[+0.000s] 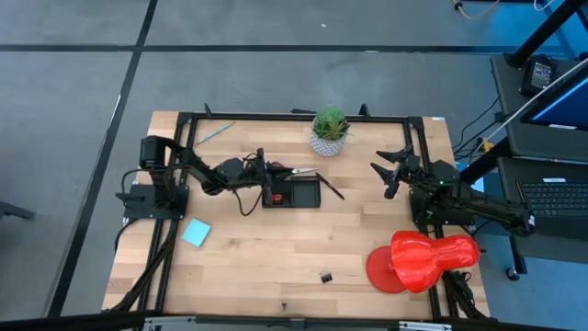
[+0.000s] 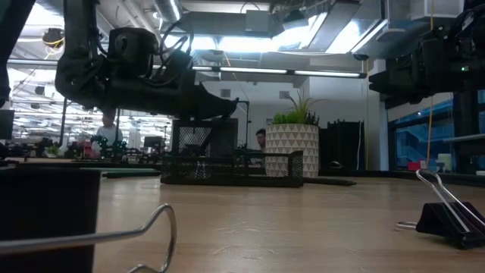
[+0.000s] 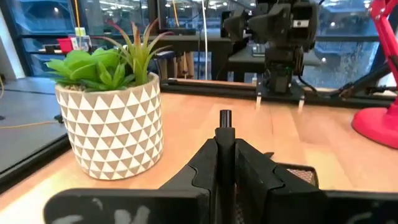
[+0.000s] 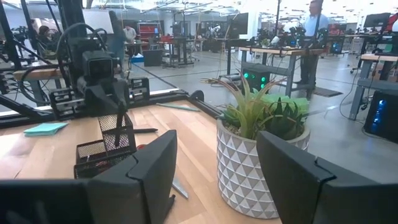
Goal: Pick and place office supplies into organizer
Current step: Put the bottom pen into the top left section of the desk organizer
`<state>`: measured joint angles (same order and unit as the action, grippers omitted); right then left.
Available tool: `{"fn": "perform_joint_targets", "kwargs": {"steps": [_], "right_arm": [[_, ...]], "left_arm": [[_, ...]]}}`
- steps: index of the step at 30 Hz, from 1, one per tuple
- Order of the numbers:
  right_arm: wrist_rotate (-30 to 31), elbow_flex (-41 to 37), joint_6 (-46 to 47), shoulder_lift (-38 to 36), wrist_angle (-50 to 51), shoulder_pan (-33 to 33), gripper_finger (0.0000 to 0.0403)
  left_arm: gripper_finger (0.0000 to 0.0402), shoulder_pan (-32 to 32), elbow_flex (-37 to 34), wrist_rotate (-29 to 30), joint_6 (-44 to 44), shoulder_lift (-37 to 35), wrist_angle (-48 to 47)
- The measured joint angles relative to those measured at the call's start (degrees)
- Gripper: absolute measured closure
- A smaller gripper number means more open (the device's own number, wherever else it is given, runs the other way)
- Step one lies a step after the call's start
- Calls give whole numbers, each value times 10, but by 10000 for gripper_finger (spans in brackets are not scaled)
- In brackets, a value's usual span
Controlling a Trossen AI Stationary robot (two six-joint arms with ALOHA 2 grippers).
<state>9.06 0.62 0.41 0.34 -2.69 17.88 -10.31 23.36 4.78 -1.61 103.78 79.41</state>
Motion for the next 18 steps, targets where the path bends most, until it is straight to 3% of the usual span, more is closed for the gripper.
{"fn": "perform_joint_targets", "kwargs": {"steps": [18], "right_arm": [[0,0,-7,0,2,0,179]], "left_arm": [[357,1,2,0,9,2,-23]]}}
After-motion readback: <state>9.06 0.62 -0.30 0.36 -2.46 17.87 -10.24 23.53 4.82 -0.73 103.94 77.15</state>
